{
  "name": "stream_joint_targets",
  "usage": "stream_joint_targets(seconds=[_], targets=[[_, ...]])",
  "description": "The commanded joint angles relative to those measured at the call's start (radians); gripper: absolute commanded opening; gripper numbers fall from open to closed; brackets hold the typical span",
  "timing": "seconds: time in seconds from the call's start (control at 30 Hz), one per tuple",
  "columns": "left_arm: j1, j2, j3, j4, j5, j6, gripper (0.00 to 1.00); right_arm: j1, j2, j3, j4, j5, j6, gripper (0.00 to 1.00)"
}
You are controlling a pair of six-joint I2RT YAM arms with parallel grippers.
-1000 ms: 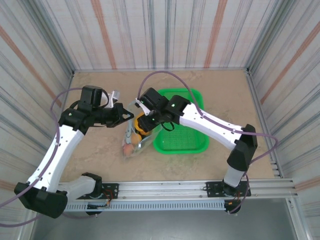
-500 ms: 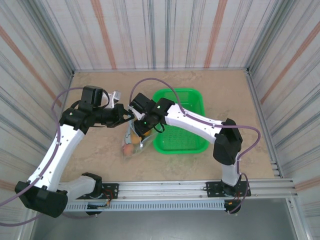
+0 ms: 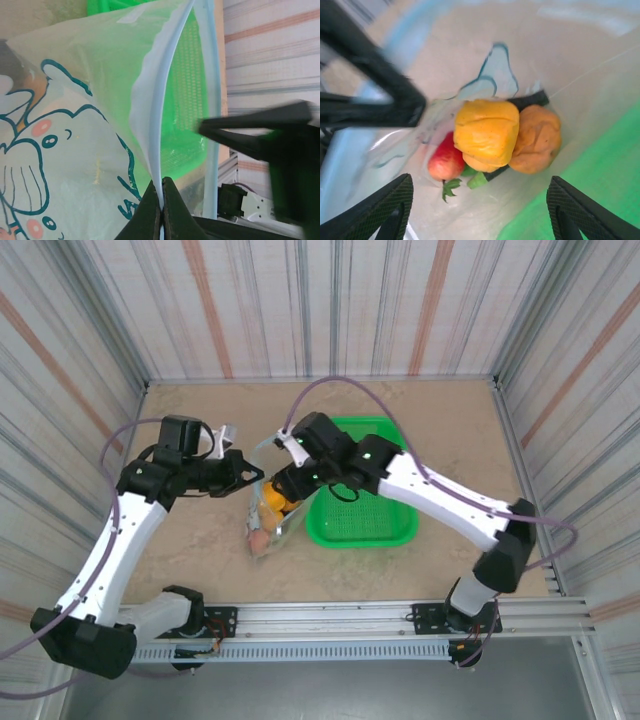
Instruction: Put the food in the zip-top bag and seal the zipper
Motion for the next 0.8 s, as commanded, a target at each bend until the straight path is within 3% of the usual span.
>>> stream_joint_targets(seconds=[0.0,0.27,0.4,0.6,0.77], targets=[[0.027,-0.055,-0.018,-0.01,-0.028,0.013,0.0,-0.019,-0.119,-0.052,0.025,0.076,0.028,0.68],[0.039,-0.095,-0.02,-0.018,-0.081,0.007,0.0,-0.111,-0.308,-0.302,0.056,0.091,0.133,0.39],[0.042,-0.107,-0.022,-0.022,-0.107,0.006,0.0,-0.11,-0.334,-0.392,0.062,0.065,0.17,0.31],[0.056,-0.12,-0.026,-0.02,-0.147,-0.014,0.0,-0.102,-0.274,-0.485,0.097,-0.029,0.234,0.27],[0.072,-0.131,-0.036,-0.022,-0.165,-0.034,0.0,-0.023,-0.18,-0.457,0.124,-0.086,0.23,0.28]])
